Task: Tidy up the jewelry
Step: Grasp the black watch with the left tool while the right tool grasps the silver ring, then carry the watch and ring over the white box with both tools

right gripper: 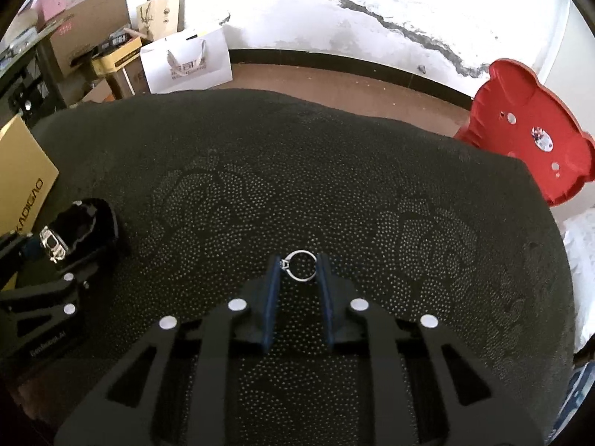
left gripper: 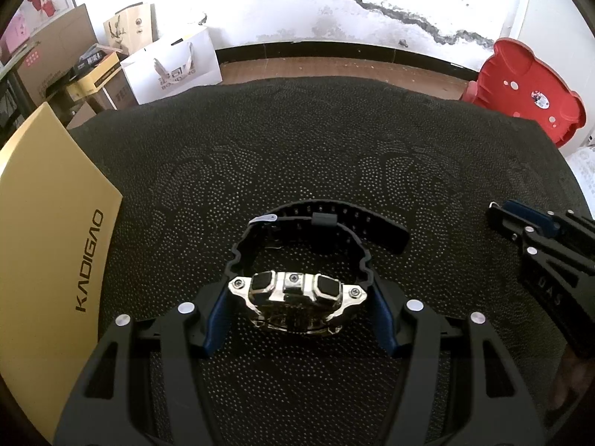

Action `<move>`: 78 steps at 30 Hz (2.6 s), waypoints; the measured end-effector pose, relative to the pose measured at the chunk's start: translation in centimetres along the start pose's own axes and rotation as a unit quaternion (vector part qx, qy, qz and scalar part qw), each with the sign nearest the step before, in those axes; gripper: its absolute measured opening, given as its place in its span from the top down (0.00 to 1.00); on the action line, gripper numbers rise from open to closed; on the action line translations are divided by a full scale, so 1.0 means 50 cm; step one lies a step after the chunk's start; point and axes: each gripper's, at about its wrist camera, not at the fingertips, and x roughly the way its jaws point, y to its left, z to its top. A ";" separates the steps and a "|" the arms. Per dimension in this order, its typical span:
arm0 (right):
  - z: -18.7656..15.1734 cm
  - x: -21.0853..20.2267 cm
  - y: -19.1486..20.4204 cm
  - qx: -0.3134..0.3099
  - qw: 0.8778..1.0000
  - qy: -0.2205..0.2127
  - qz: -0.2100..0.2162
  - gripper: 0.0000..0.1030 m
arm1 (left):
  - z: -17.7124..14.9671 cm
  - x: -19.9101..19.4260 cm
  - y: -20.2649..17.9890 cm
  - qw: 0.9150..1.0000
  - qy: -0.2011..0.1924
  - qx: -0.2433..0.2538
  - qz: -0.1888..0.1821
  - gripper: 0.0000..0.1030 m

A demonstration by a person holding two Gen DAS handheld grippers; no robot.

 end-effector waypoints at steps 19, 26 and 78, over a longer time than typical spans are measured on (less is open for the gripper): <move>-0.013 -0.202 0.047 0.023 1.000 0.011 -0.016 0.80 | -0.023 -0.138 0.011 1.000 0.002 -0.010 -0.008 0.41; -0.031 -0.361 0.097 0.026 1.000 -0.001 -0.013 0.80 | -0.040 -0.292 0.047 1.000 -0.012 -0.019 -0.008 0.41; 0.051 -0.446 0.776 -0.102 0.992 0.019 0.065 0.80 | -0.156 -0.444 0.636 0.991 0.015 -0.121 0.056 0.40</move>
